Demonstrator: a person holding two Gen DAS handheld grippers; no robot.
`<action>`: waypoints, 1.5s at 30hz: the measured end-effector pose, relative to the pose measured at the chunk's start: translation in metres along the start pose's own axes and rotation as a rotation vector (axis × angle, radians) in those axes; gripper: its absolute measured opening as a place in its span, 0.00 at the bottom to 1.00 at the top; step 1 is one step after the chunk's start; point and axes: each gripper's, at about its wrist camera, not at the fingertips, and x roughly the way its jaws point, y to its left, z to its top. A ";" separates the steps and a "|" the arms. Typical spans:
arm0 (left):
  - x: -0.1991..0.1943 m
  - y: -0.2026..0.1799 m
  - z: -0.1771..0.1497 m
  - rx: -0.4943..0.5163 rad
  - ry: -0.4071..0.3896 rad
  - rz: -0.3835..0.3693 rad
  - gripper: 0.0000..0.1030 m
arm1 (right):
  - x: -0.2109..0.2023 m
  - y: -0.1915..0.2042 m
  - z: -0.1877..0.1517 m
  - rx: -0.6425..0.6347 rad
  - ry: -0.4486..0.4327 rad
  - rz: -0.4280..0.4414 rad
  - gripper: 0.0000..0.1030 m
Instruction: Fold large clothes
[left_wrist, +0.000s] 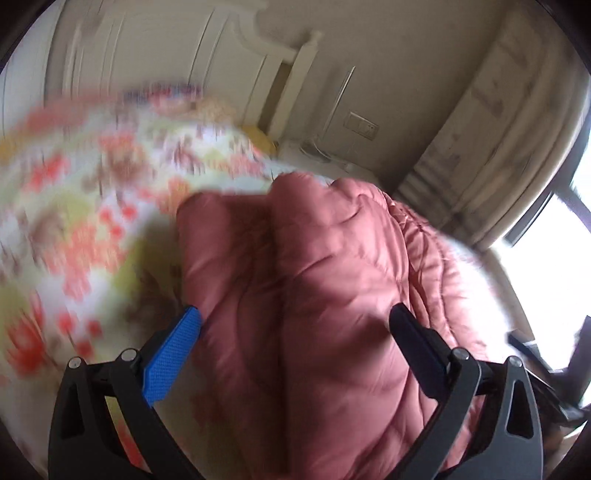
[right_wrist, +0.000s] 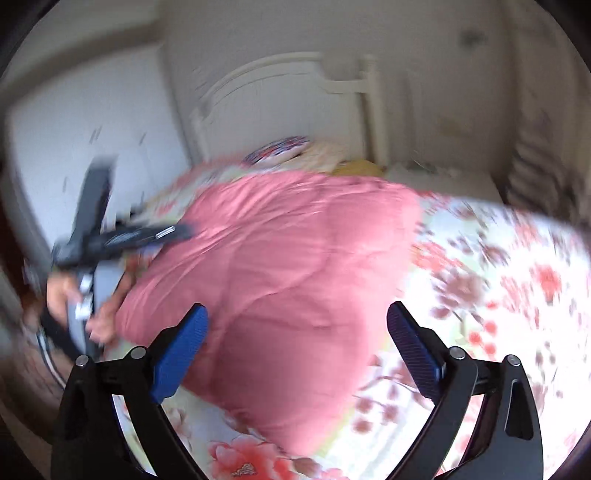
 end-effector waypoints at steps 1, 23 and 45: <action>0.002 0.012 -0.001 -0.049 0.043 -0.049 0.98 | 0.000 -0.017 0.000 0.074 0.009 0.018 0.93; 0.050 0.024 -0.020 -0.250 0.192 -0.384 0.63 | 0.079 -0.031 -0.025 0.373 0.220 0.322 0.83; 0.213 -0.148 0.023 -0.108 0.235 -0.401 0.69 | 0.029 -0.199 0.004 0.467 0.075 0.024 0.84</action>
